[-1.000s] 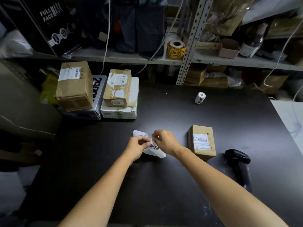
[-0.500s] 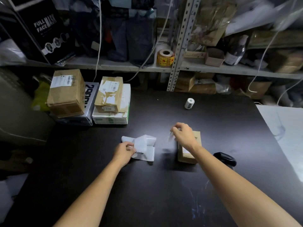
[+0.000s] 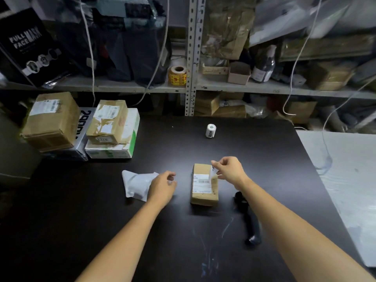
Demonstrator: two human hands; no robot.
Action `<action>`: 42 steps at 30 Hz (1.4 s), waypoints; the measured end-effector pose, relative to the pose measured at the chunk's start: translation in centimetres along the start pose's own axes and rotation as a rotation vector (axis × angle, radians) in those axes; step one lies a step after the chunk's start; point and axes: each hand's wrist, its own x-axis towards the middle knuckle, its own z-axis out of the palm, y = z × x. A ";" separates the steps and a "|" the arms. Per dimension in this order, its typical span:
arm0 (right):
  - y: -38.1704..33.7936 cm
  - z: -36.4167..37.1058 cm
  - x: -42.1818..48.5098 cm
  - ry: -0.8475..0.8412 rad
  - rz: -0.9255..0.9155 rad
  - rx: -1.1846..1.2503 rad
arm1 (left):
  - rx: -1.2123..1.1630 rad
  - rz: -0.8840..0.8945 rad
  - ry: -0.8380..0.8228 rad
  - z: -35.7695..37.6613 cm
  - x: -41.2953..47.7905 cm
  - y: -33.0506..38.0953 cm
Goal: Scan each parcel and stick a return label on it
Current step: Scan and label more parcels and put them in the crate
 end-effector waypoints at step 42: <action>5.7 1.6 -2.2 0.109 0.045 -0.319 | -0.476 -0.271 -0.278 7.2 2.4 1.9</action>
